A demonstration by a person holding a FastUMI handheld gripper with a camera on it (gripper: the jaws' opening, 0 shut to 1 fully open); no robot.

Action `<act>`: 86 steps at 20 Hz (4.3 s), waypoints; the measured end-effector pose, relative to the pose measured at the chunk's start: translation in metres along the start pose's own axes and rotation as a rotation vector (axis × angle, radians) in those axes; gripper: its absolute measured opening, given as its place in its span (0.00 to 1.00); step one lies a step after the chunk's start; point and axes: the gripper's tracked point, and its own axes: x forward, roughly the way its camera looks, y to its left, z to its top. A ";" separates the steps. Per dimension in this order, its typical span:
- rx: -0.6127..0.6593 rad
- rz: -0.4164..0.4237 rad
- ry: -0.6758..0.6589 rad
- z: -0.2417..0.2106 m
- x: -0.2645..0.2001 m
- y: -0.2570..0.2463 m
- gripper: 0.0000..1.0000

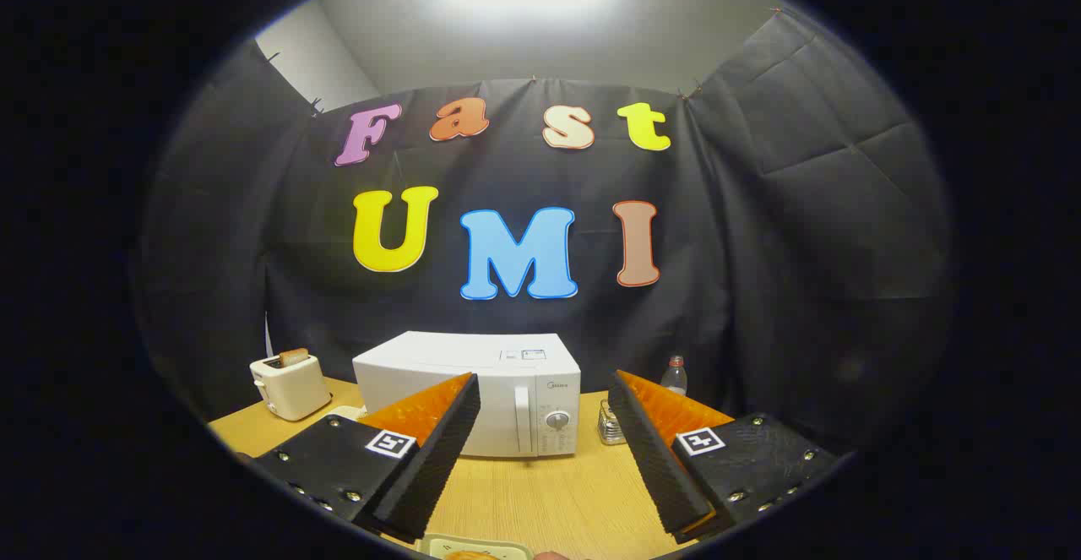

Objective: Open the microwave, put the food inside, and close the microwave door.

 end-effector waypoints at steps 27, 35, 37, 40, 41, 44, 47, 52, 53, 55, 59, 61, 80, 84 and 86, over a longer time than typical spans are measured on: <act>0.033 0.098 0.065 -0.045 0.122 -0.002 0.97; 0.020 0.151 0.174 -0.110 0.197 0.011 0.97; 0.014 0.157 0.208 -0.129 0.212 0.014 0.97; -0.012 0.161 0.275 -0.161 0.227 0.016 0.97; -0.018 0.168 0.294 -0.171 0.232 0.019 0.97; -0.043 0.179 0.321 -0.188 0.241 0.024 0.97; -0.080 0.171 0.334 -0.199 0.245 0.026 0.73; -0.056 0.175 0.363 -0.205 0.248 0.035 0.29; -0.045 0.174 0.366 -0.205 0.247 0.033 0.29; -0.050 0.167 0.379 -0.203 0.245 0.035 0.22; -0.069 0.149 0.415 -0.205 0.239 0.035 0.12; -0.109 0.158 0.402 -0.203 0.213 0.040 0.12; -0.099 0.241 0.468 -0.195 0.056 0.109 0.23; -0.100 0.264 0.473 -0.193 0.033 0.130 0.24; -0.106 0.278 0.473 -0.194 0.023 0.141 0.24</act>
